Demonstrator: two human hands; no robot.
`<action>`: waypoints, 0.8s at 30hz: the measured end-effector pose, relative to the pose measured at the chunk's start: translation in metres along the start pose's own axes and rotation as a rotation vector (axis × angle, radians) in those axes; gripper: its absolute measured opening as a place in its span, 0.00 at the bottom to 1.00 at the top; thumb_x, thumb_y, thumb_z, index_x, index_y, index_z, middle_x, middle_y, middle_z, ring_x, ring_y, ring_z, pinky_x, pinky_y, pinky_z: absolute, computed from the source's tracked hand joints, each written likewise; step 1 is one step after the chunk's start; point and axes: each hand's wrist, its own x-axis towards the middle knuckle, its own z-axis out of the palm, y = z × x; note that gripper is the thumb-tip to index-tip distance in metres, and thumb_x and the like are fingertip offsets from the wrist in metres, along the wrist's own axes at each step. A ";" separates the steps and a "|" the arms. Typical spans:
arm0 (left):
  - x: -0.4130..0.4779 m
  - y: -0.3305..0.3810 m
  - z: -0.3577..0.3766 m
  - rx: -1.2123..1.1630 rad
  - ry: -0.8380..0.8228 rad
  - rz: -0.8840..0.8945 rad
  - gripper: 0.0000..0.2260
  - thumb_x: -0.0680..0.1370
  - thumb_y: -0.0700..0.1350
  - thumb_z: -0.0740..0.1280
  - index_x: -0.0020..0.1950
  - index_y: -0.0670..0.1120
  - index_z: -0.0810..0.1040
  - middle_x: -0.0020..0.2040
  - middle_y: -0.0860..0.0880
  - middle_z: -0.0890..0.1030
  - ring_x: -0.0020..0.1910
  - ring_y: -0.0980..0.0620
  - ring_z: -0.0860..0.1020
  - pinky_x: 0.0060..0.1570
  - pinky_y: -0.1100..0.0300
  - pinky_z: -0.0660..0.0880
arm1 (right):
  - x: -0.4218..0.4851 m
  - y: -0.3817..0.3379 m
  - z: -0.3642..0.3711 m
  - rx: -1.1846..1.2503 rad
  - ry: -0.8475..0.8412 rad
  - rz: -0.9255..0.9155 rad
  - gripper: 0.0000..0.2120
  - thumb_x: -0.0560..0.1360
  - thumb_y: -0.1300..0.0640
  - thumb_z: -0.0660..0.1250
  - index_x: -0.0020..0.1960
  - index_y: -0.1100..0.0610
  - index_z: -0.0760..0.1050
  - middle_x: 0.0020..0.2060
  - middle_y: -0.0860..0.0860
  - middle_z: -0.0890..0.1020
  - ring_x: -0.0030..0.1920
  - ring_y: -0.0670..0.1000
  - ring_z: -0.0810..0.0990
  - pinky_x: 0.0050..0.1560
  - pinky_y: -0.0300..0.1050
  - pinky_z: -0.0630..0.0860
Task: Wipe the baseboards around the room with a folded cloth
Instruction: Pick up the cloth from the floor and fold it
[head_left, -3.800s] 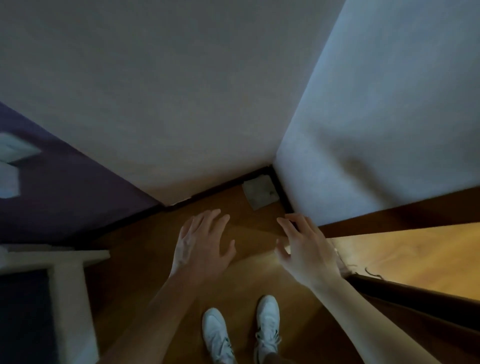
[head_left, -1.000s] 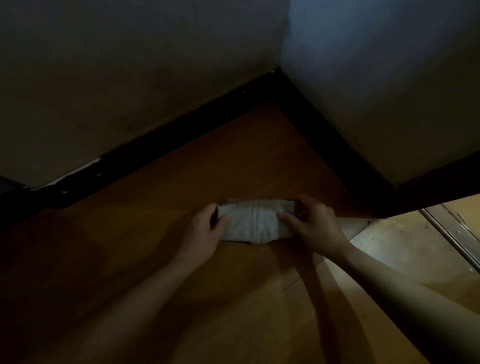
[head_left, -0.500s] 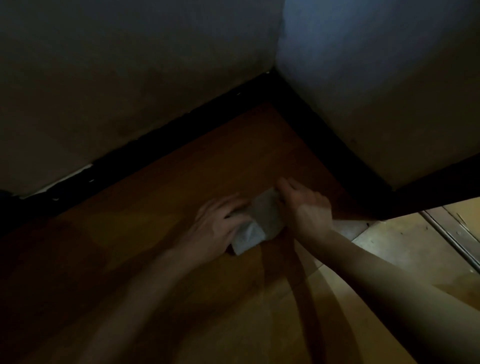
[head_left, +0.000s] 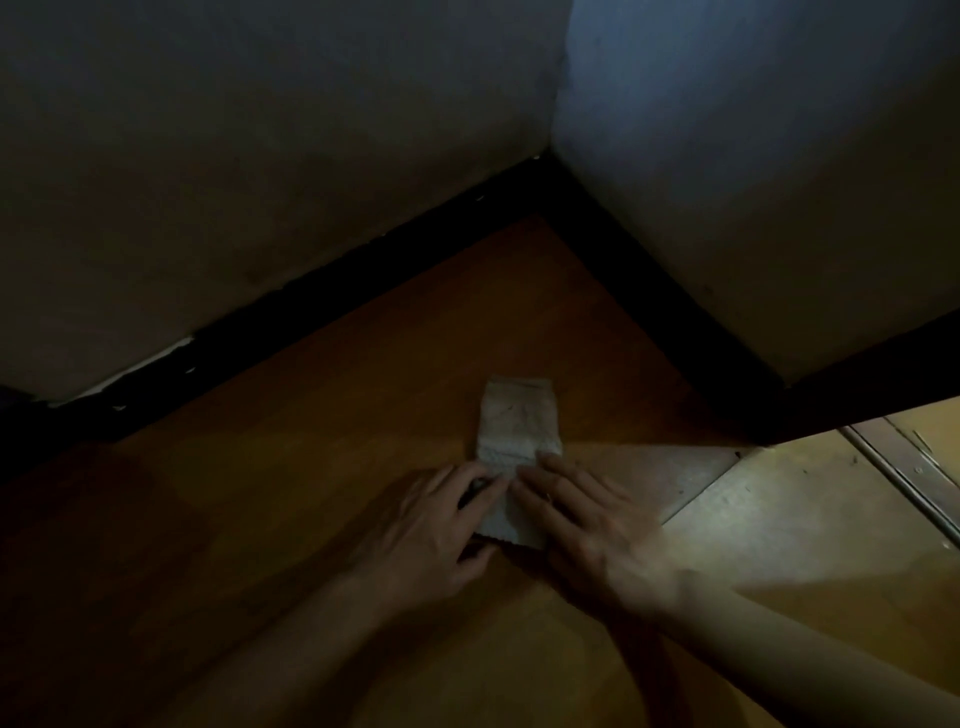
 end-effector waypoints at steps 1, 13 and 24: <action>-0.002 0.002 0.001 0.036 0.043 -0.001 0.31 0.79 0.59 0.63 0.80 0.50 0.62 0.72 0.49 0.67 0.68 0.49 0.69 0.65 0.52 0.70 | 0.000 -0.001 0.002 0.008 0.008 -0.009 0.30 0.82 0.38 0.51 0.77 0.56 0.61 0.73 0.55 0.68 0.76 0.56 0.62 0.71 0.52 0.65; -0.006 -0.006 -0.007 0.025 0.068 0.136 0.35 0.76 0.57 0.71 0.79 0.48 0.64 0.80 0.51 0.62 0.79 0.52 0.57 0.76 0.51 0.57 | 0.012 -0.006 -0.011 0.315 0.059 0.121 0.21 0.78 0.47 0.65 0.67 0.56 0.74 0.66 0.52 0.77 0.70 0.52 0.72 0.58 0.52 0.79; 0.020 0.012 -0.021 -0.546 0.318 -0.383 0.08 0.79 0.52 0.69 0.54 0.55 0.72 0.44 0.63 0.73 0.48 0.73 0.73 0.43 0.76 0.70 | 0.045 0.005 -0.024 0.827 0.182 0.578 0.09 0.79 0.43 0.61 0.55 0.45 0.71 0.44 0.38 0.79 0.42 0.36 0.80 0.34 0.30 0.76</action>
